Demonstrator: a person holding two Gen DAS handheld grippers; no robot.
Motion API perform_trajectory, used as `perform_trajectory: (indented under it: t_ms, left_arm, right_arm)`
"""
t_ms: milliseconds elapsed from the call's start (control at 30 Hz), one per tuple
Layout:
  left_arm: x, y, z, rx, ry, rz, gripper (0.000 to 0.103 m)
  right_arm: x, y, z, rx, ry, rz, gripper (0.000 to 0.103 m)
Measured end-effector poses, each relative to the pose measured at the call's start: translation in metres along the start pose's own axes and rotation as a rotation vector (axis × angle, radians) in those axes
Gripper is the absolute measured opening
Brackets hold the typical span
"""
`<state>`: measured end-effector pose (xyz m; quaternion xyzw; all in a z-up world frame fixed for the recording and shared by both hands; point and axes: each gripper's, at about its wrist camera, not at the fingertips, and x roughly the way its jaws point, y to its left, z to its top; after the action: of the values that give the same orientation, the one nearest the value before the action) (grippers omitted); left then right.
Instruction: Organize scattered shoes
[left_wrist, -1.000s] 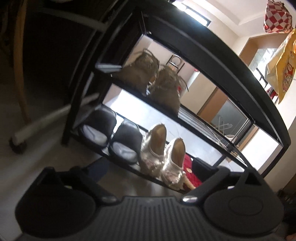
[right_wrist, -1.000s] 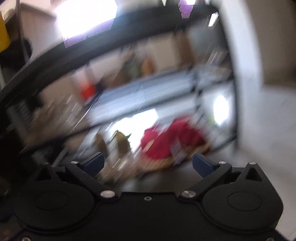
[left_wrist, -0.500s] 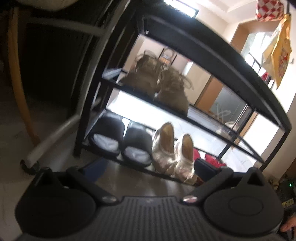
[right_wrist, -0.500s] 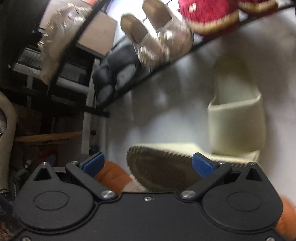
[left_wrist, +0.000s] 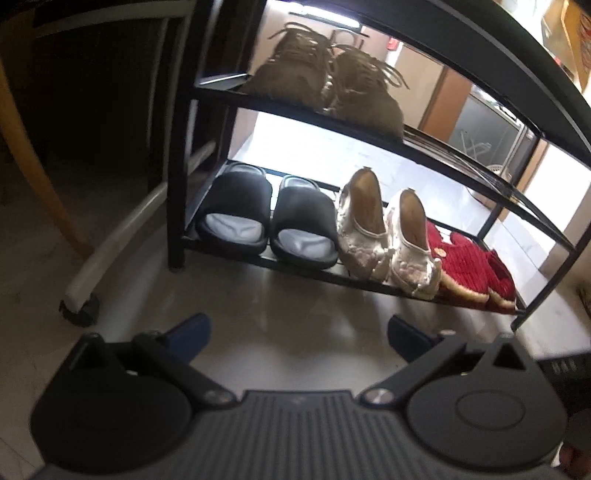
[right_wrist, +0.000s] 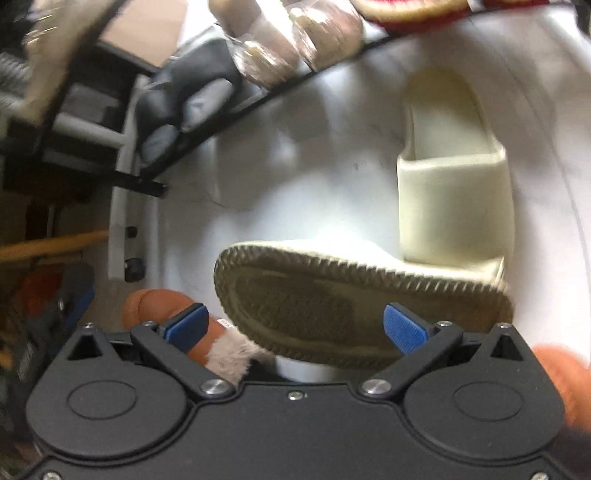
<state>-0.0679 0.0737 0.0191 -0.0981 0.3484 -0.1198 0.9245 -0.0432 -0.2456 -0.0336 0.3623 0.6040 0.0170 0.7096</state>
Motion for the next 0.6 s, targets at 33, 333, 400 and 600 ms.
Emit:
perform_trajectory:
  t_ms: [33, 333, 400, 600]
  left_arm:
    - [0.000, 0.000, -0.001, 0.004, 0.001, 0.006, 0.102]
    - [0.001, 0.017, 0.000, -0.078, 0.023, 0.048, 0.102]
    - [-0.001, 0.020, 0.000, -0.090, 0.016, 0.047, 0.102]
    - [-0.001, 0.020, 0.002, -0.087, 0.014, 0.044, 0.102]
  right_arm:
    - [0.003, 0.000, 0.002, 0.034, 0.014, 0.003, 0.103]
    - [0.046, 0.019, 0.018, 0.262, 0.147, 0.015, 0.103]
    - [0.052, 0.018, 0.022, 0.287, 0.171, -0.003, 0.103]
    - [0.059, 0.010, 0.031, 0.324, 0.160, -0.095, 0.103]
